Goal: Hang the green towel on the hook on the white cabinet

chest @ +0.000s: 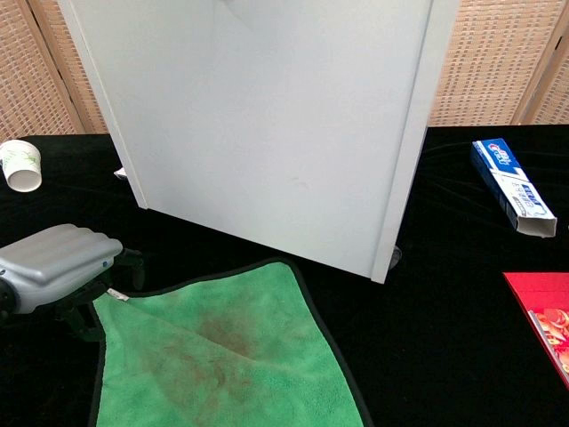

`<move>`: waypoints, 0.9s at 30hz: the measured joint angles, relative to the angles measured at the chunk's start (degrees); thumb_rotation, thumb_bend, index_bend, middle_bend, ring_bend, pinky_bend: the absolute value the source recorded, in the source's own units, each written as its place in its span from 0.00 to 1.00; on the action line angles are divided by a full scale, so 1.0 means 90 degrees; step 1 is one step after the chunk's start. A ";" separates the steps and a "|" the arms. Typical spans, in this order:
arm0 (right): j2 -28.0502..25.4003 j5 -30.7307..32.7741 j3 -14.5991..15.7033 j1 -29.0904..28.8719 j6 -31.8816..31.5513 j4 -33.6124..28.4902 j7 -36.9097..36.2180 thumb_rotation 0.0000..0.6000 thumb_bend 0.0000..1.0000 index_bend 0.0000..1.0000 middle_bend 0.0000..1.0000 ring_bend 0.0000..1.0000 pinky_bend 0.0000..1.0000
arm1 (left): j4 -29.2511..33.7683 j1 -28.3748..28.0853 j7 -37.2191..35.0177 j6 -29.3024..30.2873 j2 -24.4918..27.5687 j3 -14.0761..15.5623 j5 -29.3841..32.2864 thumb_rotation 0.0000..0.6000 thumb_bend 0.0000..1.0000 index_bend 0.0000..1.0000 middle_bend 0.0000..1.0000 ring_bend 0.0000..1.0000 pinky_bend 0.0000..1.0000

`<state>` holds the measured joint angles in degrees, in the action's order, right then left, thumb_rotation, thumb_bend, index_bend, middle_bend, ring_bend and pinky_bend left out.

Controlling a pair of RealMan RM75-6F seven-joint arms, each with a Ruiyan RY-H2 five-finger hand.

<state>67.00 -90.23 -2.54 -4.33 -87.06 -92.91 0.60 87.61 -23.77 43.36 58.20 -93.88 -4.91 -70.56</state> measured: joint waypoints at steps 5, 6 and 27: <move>-0.0015 0.0008 -0.0011 0.0009 -0.0024 0.0006 -0.0045 1.00 0.16 0.05 0.00 0.00 0.00 | -0.0207 -0.0144 0.0277 -0.0064 -0.0180 0.0025 0.0339 1.00 0.26 0.38 0.87 0.81 0.72; -0.0023 0.0010 -0.0017 0.0013 -0.0035 0.0004 -0.0068 1.00 0.16 0.05 0.00 0.00 0.00 | -0.0262 -0.0179 0.0355 -0.0076 -0.0219 0.0038 0.0431 1.00 0.31 0.40 0.87 0.81 0.72; -0.0056 -0.0011 -0.0055 0.0042 -0.0138 0.0020 -0.0245 1.00 0.16 0.05 0.00 0.00 0.00 | -0.0559 -0.0607 -0.0314 0.1699 0.0203 0.0550 -0.3106 1.00 0.55 0.83 0.88 0.81 0.72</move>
<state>66.50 -90.32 -3.03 -3.95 -88.31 -92.73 -1.60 82.58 -29.23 40.53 73.49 -92.05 0.05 -98.51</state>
